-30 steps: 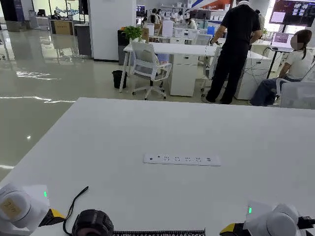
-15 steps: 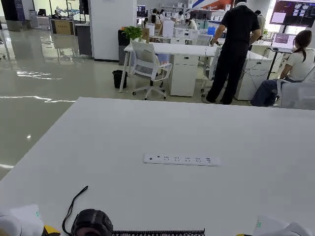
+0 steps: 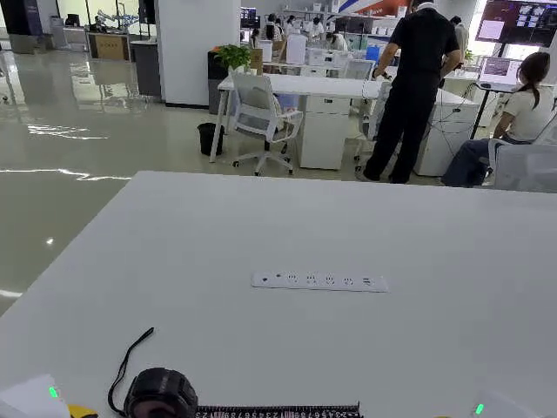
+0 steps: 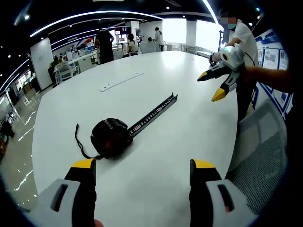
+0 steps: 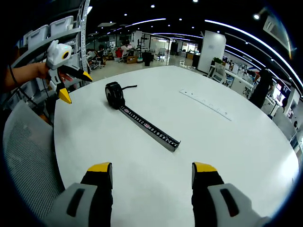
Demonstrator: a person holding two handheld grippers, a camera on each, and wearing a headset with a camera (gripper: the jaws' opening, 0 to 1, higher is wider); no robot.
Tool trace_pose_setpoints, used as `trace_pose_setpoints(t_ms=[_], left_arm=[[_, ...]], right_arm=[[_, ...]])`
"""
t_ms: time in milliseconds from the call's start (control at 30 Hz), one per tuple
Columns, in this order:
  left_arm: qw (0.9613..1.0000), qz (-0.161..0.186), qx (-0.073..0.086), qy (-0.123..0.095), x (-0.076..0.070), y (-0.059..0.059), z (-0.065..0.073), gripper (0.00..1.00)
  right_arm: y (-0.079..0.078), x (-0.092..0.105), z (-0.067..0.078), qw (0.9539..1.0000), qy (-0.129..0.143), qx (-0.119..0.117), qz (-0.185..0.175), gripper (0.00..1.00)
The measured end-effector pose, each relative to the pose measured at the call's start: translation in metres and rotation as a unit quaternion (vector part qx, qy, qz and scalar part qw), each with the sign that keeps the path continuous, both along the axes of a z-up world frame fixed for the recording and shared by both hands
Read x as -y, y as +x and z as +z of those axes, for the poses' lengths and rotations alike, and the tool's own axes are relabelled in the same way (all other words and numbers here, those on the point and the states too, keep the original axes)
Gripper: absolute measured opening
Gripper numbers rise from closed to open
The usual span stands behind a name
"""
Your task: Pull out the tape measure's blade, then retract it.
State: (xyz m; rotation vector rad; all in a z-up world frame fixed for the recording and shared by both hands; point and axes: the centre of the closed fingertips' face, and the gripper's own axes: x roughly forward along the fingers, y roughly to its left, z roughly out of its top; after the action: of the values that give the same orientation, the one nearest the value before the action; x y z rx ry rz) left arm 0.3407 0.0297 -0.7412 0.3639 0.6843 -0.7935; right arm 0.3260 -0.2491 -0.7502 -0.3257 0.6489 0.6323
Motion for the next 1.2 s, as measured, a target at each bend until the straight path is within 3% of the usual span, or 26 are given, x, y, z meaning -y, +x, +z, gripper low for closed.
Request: trace_pose_setpoints(t_ms=[100,333,400,500,667,867,1200], left_arm=[[0.9999,0.016,0.004,-0.006,0.000,-0.002,0.003,0.82],[0.9988,0.042,0.024,-0.012,-0.004,-0.005,0.008,0.88],[0.9981,0.052,0.026,-0.019,-0.004,-0.006,0.010,0.90],[0.9961,0.067,0.039,-0.043,-0.005,-0.006,0.017,0.92],[0.9944,0.072,0.056,-0.054,-0.005,-0.005,0.025,0.96],[0.9932,0.074,0.059,-0.068,0.000,-0.005,0.032,0.99],[0.9916,0.084,0.064,-0.074,0.003,-0.006,0.037,0.99]], right_arm=[[-0.005,-0.004,0.002,0.9998,0.019,0.004,-0.008,0.75],[-0.014,-0.004,0.006,0.9997,0.018,0.008,-0.013,0.83],[-0.014,-0.005,0.010,0.9996,0.022,0.014,-0.012,0.84],[-0.012,-0.007,0.018,0.9981,0.049,0.026,-0.026,0.86],[-0.015,-0.009,0.019,0.9979,0.055,0.030,-0.017,0.91],[-0.013,-0.003,0.026,0.9962,0.069,0.041,-0.033,0.94],[-0.015,0.006,0.023,0.9962,0.061,0.037,-0.049,0.94]])
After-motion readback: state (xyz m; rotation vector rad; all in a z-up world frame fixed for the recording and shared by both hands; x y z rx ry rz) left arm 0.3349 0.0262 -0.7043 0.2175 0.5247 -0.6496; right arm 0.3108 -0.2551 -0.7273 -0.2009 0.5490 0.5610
